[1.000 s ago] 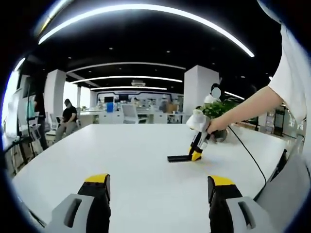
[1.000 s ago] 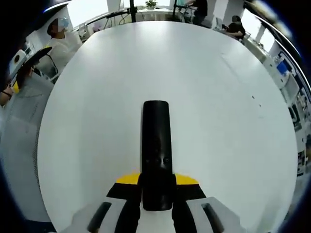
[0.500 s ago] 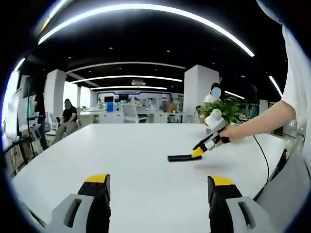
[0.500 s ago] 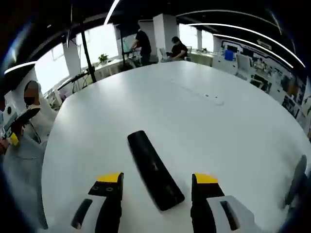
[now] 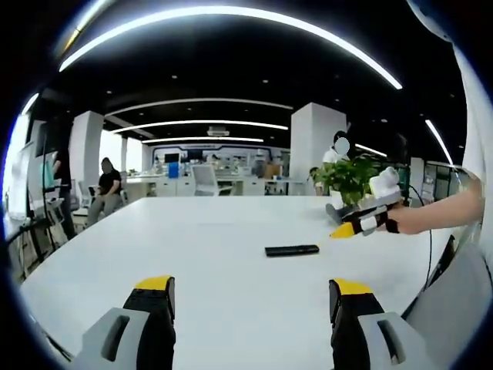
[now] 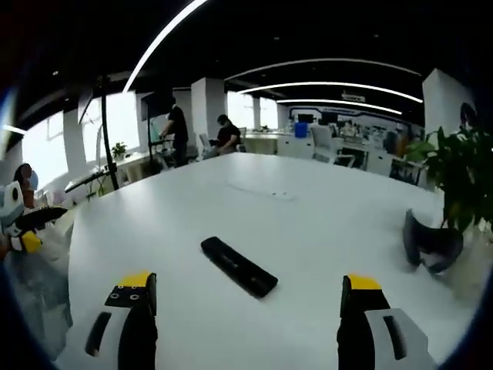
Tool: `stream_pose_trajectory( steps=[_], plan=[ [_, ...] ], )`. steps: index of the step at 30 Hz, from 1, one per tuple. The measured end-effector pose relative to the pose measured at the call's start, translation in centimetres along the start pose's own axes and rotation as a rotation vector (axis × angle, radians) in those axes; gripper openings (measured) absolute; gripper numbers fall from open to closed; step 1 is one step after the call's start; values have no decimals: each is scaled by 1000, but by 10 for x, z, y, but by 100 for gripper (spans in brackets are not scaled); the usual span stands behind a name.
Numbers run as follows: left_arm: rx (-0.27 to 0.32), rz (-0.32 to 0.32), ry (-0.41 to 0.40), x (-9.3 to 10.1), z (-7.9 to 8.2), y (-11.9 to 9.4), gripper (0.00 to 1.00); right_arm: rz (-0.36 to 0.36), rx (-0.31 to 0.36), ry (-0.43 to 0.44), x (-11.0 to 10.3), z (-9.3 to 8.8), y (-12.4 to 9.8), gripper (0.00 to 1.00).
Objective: Press the specified remote control buttons in sequence, fully releasing each button before pressing the next.
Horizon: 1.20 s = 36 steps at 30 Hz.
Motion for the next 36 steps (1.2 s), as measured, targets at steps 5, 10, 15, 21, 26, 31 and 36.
stream_pose_trajectory(
  steps=[5, 10, 15, 21, 26, 31, 36],
  plan=[
    [3, 0, 0, 0, 0, 0, 85, -35, 23, 24, -6, -3, -24, 99],
    [7, 0, 1, 0, 0, -1, 85, -55, 49, 29, -17, 0, -47, 99],
    [7, 3, 2, -1, 0, -1, 85, -96, 50, -21, -29, -1, -76, 99],
    [8, 2, 2, -1, 1, -1, 85, -114, 51, -97, -41, -1, -99, 99],
    [6, 4, 2, 0, 0, -1, 85, -112, 50, -102, -54, -11, -119, 99],
    [5, 3, 5, 1, 0, -1, 84, -102, 36, -100, -63, -24, -132, 99],
    [6, 3, 4, 1, 1, -1, 84, -124, 27, -61, -66, -36, -140, 99]
  ],
)
Point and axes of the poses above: the point that each gripper's makers call its tool centre point, and the gripper's own axes: y roughly forward along the fingers, x roughly to its right, z roughly out of its top, the point moved 4 cm from there along -y, roughly backward along the fingers, and after that the axes turned 1 degree about x, right-handed, at the moved point
